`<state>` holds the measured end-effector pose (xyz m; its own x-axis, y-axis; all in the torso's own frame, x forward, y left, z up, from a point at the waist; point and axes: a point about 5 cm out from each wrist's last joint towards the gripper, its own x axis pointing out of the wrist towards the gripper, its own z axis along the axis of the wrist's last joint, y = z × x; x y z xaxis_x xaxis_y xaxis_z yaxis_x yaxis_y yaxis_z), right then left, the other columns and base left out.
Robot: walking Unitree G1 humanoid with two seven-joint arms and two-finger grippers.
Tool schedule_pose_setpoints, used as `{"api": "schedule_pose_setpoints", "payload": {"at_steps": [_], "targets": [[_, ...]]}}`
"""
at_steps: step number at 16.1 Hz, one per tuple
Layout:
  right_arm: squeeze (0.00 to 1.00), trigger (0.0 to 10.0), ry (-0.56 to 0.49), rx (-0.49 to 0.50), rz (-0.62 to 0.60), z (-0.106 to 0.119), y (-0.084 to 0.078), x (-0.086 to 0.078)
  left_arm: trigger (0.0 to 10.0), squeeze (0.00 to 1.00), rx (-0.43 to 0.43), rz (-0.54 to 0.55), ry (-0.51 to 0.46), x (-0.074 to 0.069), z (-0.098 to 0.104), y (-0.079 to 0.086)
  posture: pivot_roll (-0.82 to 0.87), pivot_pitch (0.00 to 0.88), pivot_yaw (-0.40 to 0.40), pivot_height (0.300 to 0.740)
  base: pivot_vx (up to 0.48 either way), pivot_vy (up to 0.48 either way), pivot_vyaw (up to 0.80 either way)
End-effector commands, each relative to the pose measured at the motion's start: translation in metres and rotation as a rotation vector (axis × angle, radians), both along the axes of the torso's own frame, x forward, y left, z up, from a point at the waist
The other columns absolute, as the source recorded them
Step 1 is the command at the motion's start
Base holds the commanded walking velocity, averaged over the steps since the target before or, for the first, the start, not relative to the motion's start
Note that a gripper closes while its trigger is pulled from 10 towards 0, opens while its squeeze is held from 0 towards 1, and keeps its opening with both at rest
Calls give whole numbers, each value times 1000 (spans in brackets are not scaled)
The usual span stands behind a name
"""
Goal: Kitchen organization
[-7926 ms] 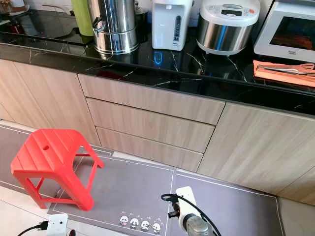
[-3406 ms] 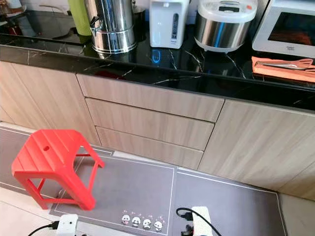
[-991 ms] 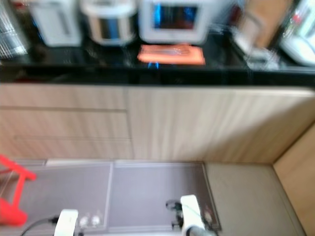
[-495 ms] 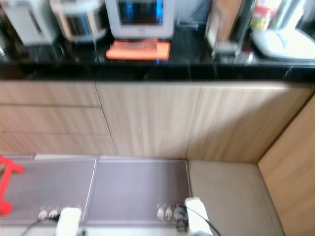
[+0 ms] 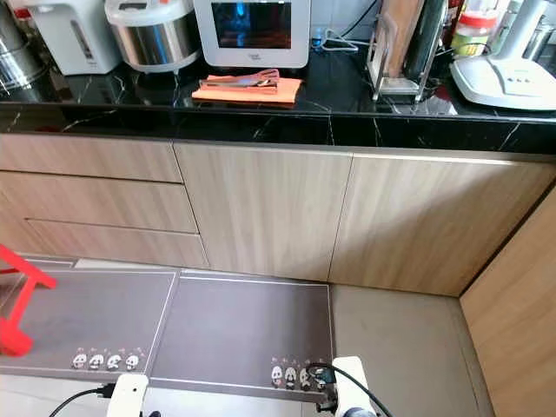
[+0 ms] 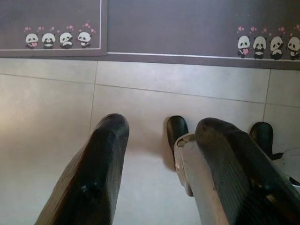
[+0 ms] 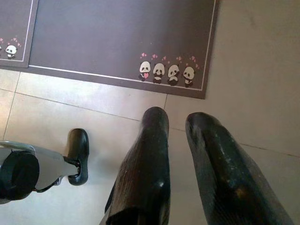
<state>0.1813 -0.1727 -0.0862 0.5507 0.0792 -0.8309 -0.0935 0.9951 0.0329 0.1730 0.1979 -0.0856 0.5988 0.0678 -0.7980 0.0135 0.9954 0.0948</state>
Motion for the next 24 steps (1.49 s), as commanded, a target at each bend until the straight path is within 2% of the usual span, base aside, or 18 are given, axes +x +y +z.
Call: {"api": "schedule_pose_setpoints", "payload": {"at_steps": [1, 6, 10, 14, 24], "targets": [[0, 10000, 6, 14, -17, -1, 1, -1, 10000, 0, 5, 1, -5, 1, 1, 3, -69, 0, 18, 740, 0, 0, -650], [0, 10000, -13, 11, -25, 3, 2, 8, 10000, 0, 0, 47, -34, 9, 5, 6, -57, 0, 8, 740, 0, 0, -654], [0, 10000, -18, 12, -34, 5, 2, 11, 10000, 0, 31, 11, -28, 11, 6, 7, -50, 0, 9, 740, 0, -196, -644], [0, 10000, -14, 18, -42, 4, 4, 10, 10000, 0, 27, 38, -20, 7, 4, 8, -49, 0, 8, 740, 0, -94, -642], [0, 10000, -13, 19, -45, 4, 5, 10, 10000, 0, 35, 15, -19, 5, 3, 6, -50, 0, 13, 740, 0, -480, -638]]}}
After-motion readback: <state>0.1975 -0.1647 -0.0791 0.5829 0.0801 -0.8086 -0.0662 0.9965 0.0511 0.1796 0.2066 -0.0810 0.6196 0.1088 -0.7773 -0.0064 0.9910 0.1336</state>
